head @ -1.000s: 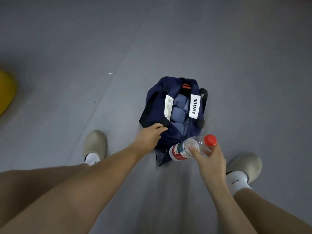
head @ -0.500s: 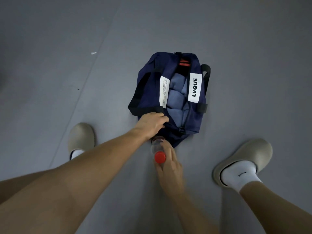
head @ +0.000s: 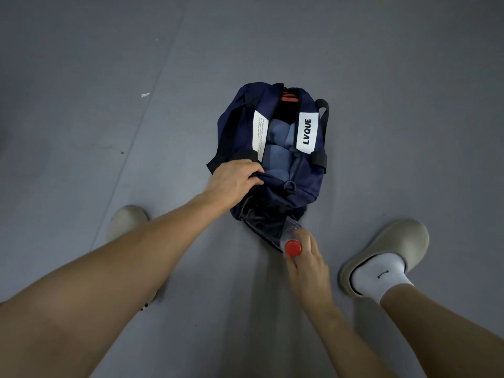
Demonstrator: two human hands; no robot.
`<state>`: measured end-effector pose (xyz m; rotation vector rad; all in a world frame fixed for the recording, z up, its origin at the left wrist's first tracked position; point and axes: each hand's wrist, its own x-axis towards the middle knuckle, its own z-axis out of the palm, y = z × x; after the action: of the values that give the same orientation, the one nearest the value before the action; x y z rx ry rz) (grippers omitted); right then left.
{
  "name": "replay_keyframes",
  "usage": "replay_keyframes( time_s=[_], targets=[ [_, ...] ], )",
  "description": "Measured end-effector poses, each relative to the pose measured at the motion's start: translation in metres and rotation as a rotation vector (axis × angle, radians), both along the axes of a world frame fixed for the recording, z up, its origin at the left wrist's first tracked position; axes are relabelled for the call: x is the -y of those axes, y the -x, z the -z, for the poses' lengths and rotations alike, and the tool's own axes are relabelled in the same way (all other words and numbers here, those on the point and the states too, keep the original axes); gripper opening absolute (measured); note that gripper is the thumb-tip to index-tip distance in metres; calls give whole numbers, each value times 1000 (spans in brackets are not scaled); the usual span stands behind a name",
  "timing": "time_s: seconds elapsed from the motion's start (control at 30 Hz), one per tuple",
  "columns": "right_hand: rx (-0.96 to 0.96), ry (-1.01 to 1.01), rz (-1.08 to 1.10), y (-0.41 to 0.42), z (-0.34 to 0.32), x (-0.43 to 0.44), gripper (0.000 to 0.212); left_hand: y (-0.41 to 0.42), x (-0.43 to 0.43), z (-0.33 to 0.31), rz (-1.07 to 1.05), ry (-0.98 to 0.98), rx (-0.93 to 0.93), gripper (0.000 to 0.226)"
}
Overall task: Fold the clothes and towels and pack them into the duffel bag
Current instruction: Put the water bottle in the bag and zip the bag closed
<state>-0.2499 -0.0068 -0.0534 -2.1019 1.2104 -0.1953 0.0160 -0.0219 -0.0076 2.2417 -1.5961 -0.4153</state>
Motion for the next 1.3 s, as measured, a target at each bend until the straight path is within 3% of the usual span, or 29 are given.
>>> replay_keyframes(
  time_s=[0.2, 0.43, 0.8, 1.0, 1.13, 1.3],
  targets=[
    [120, -59, 18, -25, -18, 16, 54, 4, 12, -18, -68, 129, 0, 20],
    [227, 27, 4, -71, -17, 23, 54, 6, 14, -23, -165, 118, -83, 15],
    [41, 62, 47, -123, 6, 69, 30, 9, 21, -45, -212, 204, -325, 14],
    [-72, -7, 41, -138, 0, 87, 35, 11, 21, -60, -183, 129, -470, 5],
    [-82, -31, 68, -139, 0, 90, 32, -1, 22, -69, -101, -45, -515, 6],
    [149, -192, 305, -124, 0, 68, 43, -7, 32, -61, -118, -106, -347, 10]
  ],
)
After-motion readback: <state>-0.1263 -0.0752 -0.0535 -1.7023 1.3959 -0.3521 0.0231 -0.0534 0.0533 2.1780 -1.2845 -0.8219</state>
